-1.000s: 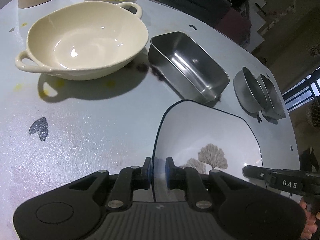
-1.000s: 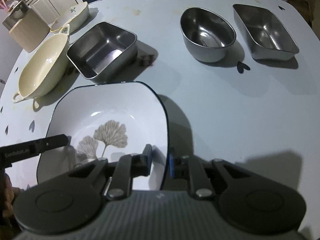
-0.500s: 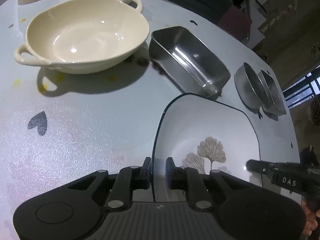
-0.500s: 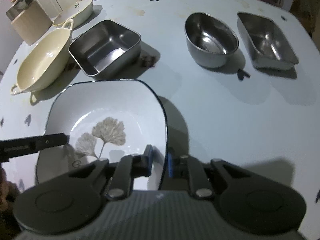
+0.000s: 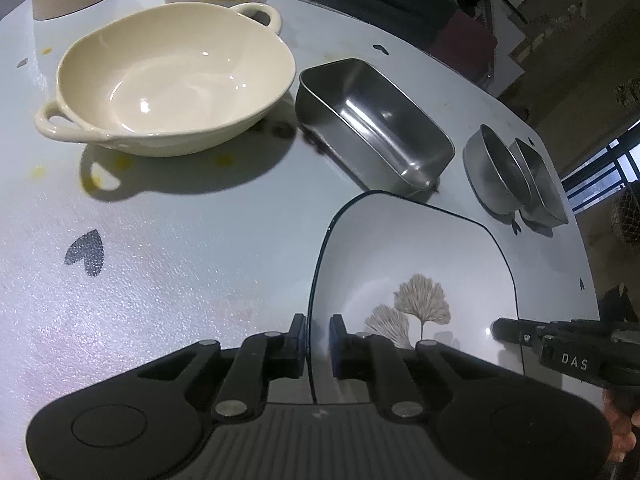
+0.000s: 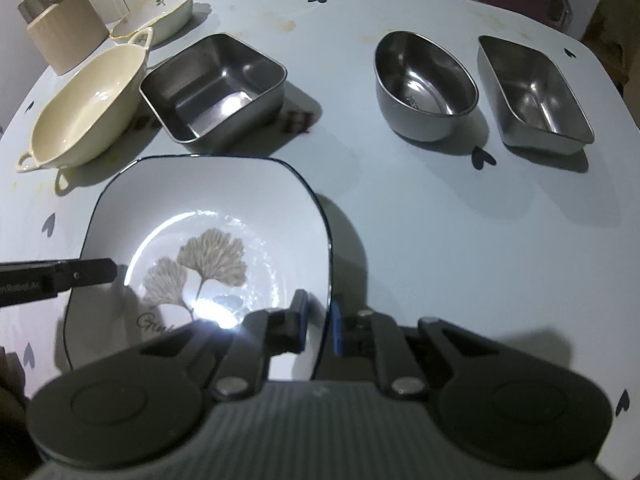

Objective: Organize plates and bowls
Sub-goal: 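Carry the plate with both grippers, lower it onto the table, open both, then move both grippers to the cream two-handled bowl and close on its rim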

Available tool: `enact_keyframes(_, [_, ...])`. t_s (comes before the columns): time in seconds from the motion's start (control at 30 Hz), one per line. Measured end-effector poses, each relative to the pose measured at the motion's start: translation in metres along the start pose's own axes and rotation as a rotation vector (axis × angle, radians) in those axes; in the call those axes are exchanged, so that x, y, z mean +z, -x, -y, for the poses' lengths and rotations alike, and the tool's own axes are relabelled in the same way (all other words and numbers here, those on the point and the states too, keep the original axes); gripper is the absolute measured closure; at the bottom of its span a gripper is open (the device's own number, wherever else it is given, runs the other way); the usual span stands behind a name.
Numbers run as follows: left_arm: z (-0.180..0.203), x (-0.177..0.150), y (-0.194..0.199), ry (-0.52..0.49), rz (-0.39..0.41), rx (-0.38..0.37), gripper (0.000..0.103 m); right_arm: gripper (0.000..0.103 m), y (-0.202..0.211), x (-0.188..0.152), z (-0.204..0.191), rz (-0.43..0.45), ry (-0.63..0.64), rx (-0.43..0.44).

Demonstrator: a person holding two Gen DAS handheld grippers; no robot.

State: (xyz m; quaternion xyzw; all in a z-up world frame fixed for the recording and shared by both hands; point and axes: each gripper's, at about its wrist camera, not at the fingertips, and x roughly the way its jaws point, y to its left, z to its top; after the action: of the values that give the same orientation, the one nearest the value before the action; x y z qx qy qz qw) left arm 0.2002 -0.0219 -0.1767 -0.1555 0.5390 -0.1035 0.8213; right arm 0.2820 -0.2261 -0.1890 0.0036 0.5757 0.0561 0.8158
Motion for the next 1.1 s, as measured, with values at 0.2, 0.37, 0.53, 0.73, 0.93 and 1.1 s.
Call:
enact_keyframes(0.2, [0.002, 0.000, 0.000, -0.016, 0.003, 0.009, 0.090, 0.087, 0.001, -0.003, -0.004, 0.012, 0.030, -0.016])
enact_keyframes(0.37, [0.004, -0.002, 0.002, -0.027, 0.005, 0.015, 0.090, 0.077, 0.002, -0.007, -0.008, 0.003, 0.053, -0.023])
enact_keyframes(0.53, [0.006, -0.005, 0.005, -0.047, 0.005, 0.017, 0.085, 0.066, 0.005, -0.011, 0.001, 0.007, 0.025, -0.006])
enact_keyframes(0.73, [0.014, -0.011, 0.012, -0.088, 0.000, 0.010, 0.060, 0.050, 0.015, -0.019, 0.011, 0.025, -0.005, 0.027])
enact_keyframes(0.93, [0.019, -0.020, 0.022, -0.128, 0.020, 0.030, 0.019, 0.022, 0.029, -0.032, 0.018, 0.054, -0.006, 0.023])
enact_keyframes(1.1, [0.018, -0.028, 0.035, -0.131, 0.048, 0.024, 0.001, 0.001, 0.043, -0.045, 0.025, 0.092, -0.003, -0.004])
